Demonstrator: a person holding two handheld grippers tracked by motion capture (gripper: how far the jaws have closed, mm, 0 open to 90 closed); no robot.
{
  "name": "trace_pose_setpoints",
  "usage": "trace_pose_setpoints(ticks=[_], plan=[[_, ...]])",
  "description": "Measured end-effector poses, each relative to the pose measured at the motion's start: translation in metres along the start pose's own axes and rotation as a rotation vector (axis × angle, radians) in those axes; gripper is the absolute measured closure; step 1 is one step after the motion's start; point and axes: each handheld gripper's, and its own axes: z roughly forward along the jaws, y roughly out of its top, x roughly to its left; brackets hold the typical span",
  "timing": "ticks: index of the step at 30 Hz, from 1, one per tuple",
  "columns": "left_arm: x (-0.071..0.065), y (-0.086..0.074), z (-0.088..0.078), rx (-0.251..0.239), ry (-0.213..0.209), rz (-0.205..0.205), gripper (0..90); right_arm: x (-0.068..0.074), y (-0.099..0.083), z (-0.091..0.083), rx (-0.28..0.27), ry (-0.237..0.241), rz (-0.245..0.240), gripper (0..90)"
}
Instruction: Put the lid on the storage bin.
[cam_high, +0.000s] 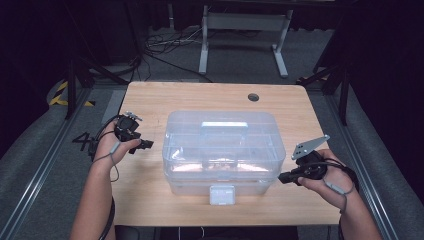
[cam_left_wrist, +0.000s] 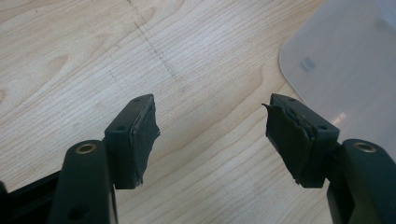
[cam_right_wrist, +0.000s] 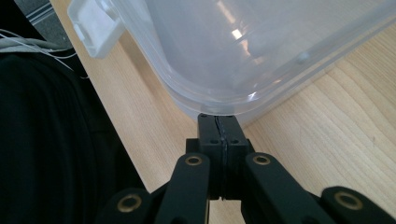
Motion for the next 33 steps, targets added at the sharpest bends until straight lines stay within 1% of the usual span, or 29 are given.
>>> trace_pose_setpoints(ticks=[15,17,19,20,23,27,31,32,33], plan=[[0.001,0.0,0.0,0.004,-0.001,0.001,34.1,0.0,0.0,0.004,0.029,0.004,-0.006,90.0],[0.001,-0.001,0.0,0.004,-0.002,0.0,34.1,0.001,0.0,0.005,0.04,0.005,-0.005,90.0],[0.001,-0.001,0.0,0.003,-0.003,-0.003,34.0,0.0,0.0,0.008,0.065,-0.008,-0.009,90.0],[0.001,-0.001,0.001,0.002,-0.004,-0.004,34.0,0.0,0.0,0.008,0.068,-0.008,-0.007,90.0],[0.002,-0.001,0.0,0.003,-0.007,-0.01,34.1,-0.001,-0.001,0.008,0.063,0.0,-0.004,90.0],[0.002,-0.002,0.0,0.002,-0.006,-0.008,34.0,-0.001,-0.001,0.006,0.057,-0.006,-0.004,89.9],[0.002,-0.002,0.0,0.002,-0.006,-0.009,34.0,-0.001,-0.002,0.0,0.024,0.005,-0.005,89.8],[0.002,-0.002,0.0,0.001,-0.006,-0.003,34.0,-0.001,-0.002,0.0,0.024,0.005,-0.005,89.8],[0.002,-0.002,0.0,-0.001,-0.006,-0.003,34.0,-0.001,-0.002,-0.003,0.01,0.012,-0.009,89.8]])
